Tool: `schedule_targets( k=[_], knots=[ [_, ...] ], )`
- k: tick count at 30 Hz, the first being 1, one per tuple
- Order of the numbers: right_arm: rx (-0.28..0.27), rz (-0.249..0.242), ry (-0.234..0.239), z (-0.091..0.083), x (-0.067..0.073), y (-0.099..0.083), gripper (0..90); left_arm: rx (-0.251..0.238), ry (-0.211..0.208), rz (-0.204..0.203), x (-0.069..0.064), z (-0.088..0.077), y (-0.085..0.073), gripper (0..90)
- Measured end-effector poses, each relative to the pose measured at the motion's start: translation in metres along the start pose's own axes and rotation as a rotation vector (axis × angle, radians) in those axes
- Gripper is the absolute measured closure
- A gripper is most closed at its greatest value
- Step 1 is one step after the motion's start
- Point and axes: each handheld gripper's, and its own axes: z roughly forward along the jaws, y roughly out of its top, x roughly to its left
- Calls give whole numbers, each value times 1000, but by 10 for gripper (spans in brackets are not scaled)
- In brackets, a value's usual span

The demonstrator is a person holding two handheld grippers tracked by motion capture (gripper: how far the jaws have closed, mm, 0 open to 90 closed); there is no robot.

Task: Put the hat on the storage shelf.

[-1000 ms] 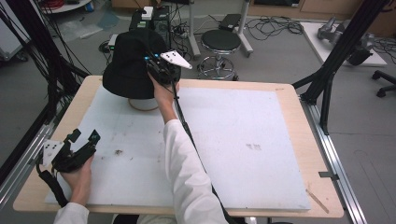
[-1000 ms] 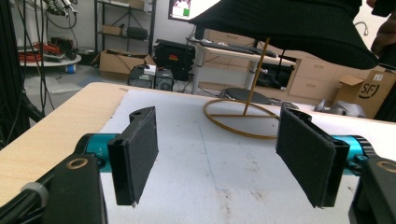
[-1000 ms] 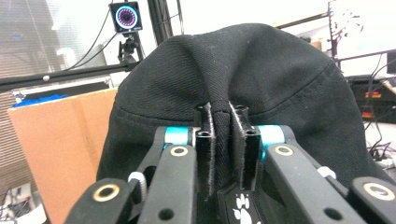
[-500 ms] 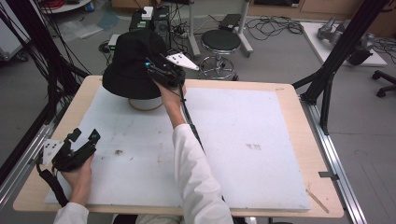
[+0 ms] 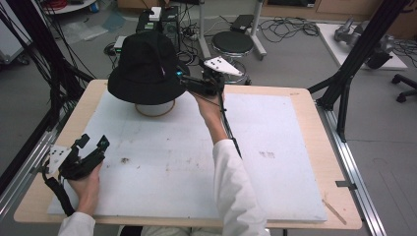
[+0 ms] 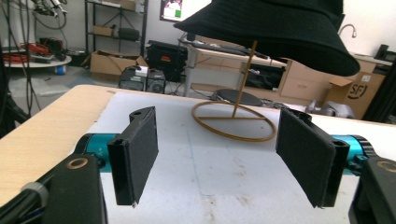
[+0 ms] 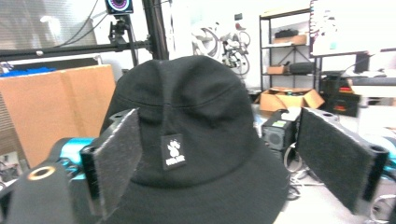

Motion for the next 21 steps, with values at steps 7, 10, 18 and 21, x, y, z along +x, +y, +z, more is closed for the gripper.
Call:
schedule_targets(
  k=[7, 10, 18, 21],
  knots=[
    [11, -33, -50, -37, -9, 9, 111, 16, -24, 7, -8, -1, -2, 296],
    [8, -41, -74, -58, -10, 10, 110, 11, -26, 8, -12, -5, -2, 297],
    [0, -79, -114, -104, -14, 11, 111, 11, -25, 4, -16, -13, -3, 297],
    [-4, -93, -135, -120, -14, 11, 110, 12, -25, 8, -17, -15, -3, 296]
  ],
)
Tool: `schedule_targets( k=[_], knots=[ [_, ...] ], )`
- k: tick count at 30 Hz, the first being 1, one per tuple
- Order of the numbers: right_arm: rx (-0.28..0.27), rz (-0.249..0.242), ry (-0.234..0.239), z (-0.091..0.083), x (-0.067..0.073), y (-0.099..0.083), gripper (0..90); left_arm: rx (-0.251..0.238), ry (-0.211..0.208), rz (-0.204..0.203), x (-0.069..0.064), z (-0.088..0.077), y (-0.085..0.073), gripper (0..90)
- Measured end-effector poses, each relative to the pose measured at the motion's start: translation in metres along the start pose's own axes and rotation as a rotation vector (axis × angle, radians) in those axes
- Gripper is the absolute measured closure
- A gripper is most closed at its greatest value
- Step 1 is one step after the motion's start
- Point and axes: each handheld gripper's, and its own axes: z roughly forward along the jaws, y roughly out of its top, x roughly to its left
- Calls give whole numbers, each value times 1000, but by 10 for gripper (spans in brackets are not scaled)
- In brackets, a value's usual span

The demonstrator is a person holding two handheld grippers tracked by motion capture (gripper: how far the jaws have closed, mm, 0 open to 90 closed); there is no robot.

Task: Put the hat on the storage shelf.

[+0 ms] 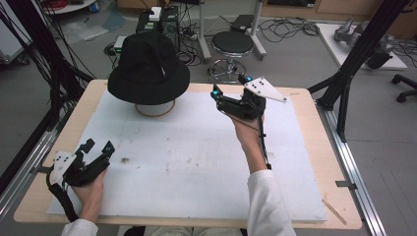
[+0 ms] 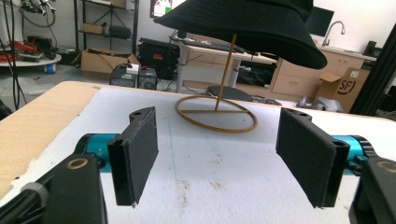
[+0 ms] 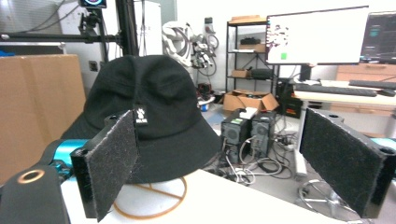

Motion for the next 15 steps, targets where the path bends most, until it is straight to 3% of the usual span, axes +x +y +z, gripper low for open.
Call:
schedule_targets(
  k=[3, 10, 15],
  knots=[
    [-16, -2, -22, -20, -5, -3, 111, -2, 6, 1, 0, -2, 0, 296],
    [-26, 12, -57, -49, -17, -10, 111, -1, 19, 0, 1, -3, -1, 296],
    [-6, 14, -121, -73, -31, -19, 111, 0, 13, 0, 1, -1, -1, 296]
  ],
)
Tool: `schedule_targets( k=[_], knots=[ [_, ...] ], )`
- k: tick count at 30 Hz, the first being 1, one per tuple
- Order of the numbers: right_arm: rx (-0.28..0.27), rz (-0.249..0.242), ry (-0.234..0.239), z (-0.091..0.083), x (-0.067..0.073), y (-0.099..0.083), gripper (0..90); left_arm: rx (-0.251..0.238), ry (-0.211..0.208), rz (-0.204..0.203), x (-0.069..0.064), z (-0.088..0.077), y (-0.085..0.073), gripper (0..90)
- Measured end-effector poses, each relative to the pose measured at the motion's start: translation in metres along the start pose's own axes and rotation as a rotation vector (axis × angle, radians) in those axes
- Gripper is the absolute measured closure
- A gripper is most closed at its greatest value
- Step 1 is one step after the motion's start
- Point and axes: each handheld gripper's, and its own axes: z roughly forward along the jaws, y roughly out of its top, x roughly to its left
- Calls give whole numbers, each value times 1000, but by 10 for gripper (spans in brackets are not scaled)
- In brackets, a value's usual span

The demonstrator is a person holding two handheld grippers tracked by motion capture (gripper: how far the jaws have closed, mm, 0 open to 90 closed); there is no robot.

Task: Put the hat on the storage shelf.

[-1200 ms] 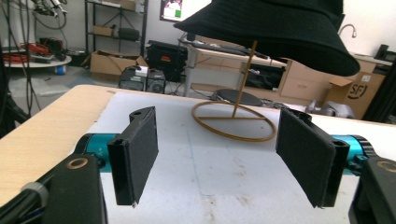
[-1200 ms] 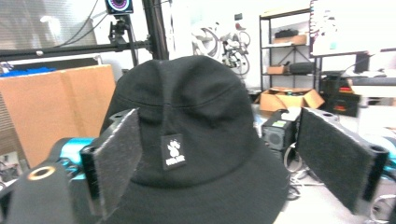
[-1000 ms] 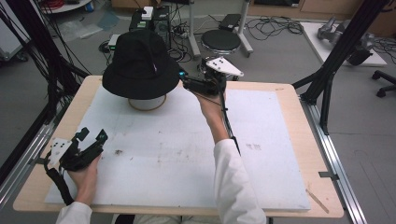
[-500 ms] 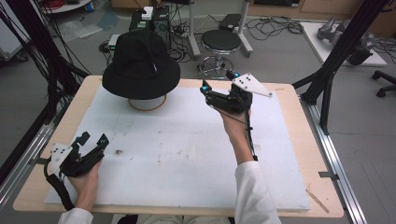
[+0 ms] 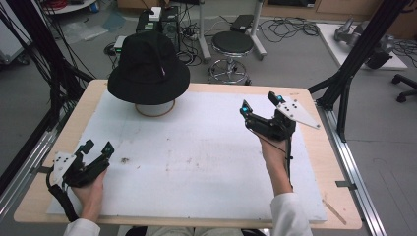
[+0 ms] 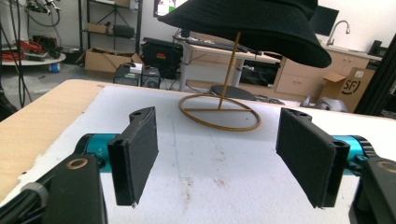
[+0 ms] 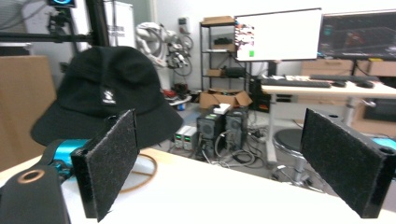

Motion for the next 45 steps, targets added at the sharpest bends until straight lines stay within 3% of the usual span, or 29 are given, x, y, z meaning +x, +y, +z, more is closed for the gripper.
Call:
schedule_targets(
  k=[9, 12, 15, 25, 31, 41, 45],
  knots=[
    [35, 17, -83, -26, -15, -16, 111, 9, -20, 5, -6, 2, -1, 296],
    [85, 21, -107, -37, -21, -21, 111, 11, -23, 5, -7, 1, -1, 296],
    [52, 20, -120, -44, -23, -24, 111, 9, -20, 0, -7, 1, -2, 296],
    [97, 56, -163, -67, -30, -50, 111, 10, -20, -3, -6, 0, -2, 296],
    [106, 88, -210, -73, -36, -69, 111, 9, -23, -4, -8, 0, -2, 296],
    [148, 38, -275, -77, -32, -104, 111, 12, -24, -3, -8, 0, -2, 296],
    [164, 43, -295, -79, -32, -111, 111, 14, -27, -14, -7, 0, -2, 296]
  ],
)
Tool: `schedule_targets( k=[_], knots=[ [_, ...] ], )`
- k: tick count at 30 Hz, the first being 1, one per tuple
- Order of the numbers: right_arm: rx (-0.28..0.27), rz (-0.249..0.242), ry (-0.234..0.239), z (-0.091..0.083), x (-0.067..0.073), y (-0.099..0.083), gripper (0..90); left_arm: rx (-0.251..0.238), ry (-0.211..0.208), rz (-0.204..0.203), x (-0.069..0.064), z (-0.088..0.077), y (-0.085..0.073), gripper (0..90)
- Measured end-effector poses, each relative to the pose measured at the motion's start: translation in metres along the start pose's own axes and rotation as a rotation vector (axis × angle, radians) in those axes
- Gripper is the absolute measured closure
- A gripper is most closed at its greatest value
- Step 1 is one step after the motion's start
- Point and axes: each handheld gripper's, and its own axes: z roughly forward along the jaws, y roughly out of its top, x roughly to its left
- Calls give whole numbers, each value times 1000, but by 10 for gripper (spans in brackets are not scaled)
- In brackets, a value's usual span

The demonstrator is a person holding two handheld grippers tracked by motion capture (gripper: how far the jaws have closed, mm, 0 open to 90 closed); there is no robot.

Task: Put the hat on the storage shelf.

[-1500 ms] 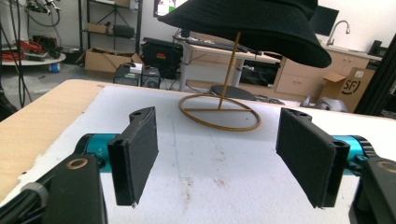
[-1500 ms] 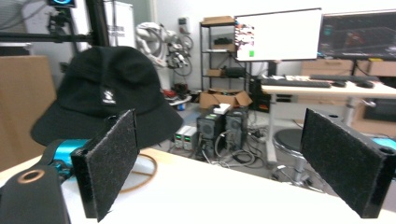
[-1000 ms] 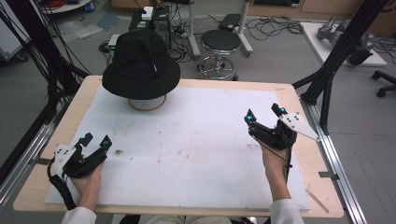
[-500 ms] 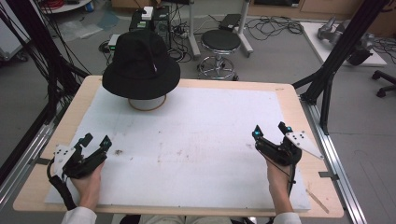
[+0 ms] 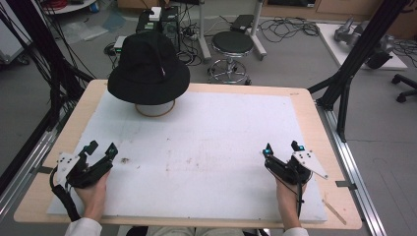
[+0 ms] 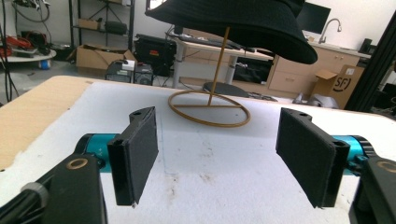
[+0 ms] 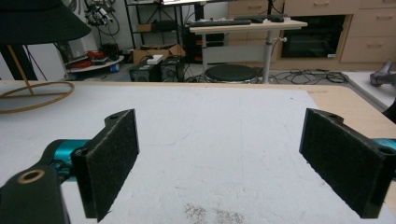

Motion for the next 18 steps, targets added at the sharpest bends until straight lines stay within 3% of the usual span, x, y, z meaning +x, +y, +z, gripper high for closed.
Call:
schedule_targets(
  k=[4, 18],
  knots=[
    [-6, -13, -11, 0, 0, -5, 111, 1, -1, -9, 1, 0, 0, 296],
    [-13, 24, -35, 0, -2, -9, 111, 1, -7, -15, 1, 0, 0, 296]
  ],
)
